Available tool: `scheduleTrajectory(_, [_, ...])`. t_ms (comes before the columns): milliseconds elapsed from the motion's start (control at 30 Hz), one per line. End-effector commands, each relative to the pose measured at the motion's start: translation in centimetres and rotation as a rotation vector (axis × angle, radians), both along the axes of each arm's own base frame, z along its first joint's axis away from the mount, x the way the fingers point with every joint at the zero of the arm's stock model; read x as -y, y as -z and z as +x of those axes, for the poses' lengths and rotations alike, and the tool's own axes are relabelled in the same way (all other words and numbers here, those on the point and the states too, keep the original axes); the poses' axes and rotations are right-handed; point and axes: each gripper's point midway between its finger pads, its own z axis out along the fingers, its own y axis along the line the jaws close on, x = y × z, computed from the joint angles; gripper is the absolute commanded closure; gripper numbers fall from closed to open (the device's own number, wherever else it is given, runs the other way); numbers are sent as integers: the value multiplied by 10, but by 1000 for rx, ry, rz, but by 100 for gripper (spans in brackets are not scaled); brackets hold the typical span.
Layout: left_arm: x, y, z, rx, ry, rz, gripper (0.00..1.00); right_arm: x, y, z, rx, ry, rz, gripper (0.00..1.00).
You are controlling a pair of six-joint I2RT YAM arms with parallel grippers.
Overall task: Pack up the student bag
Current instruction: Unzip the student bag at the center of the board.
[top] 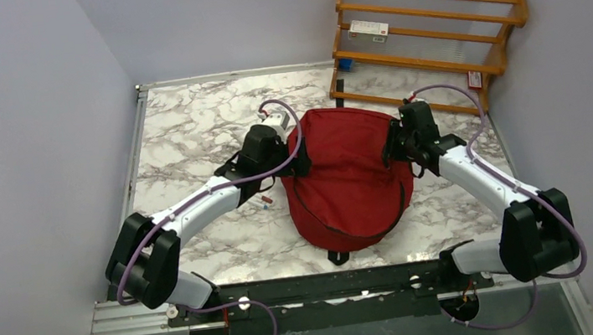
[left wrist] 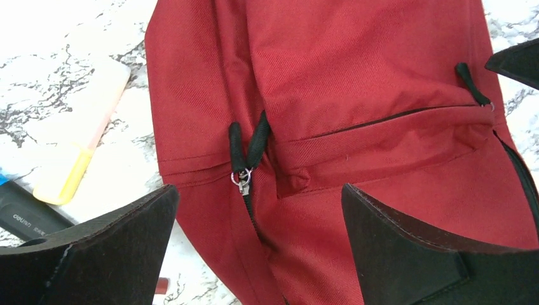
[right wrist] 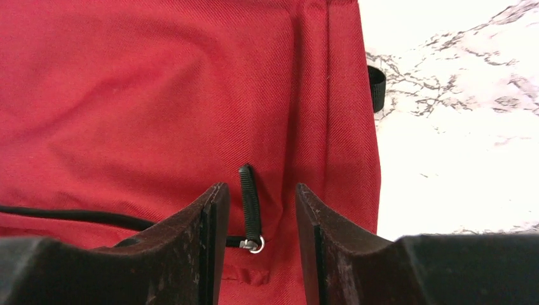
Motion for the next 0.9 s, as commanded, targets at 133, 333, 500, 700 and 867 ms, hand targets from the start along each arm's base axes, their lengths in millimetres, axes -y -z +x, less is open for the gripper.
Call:
scheduleTrajectory(133, [19,-23,-6,82,105,31,4,-10,23,1,-72,-94,37,58])
scheduleTrajectory(333, [52,-32,-31,113,254,-8,12,-21,36,-4,-112,-145,88,65])
scheduleTrajectory(500, [78,-20,-57,96,361,-49,21,-21,44,-4,-137,-152,82,67])
scheduleTrajectory(700, [103,6,-94,48,460,-62,23,-20,49,-5,-155,-150,69,69])
scheduleTrajectory(867, [112,38,-121,-14,500,-36,26,-20,52,-6,-164,-153,72,74])
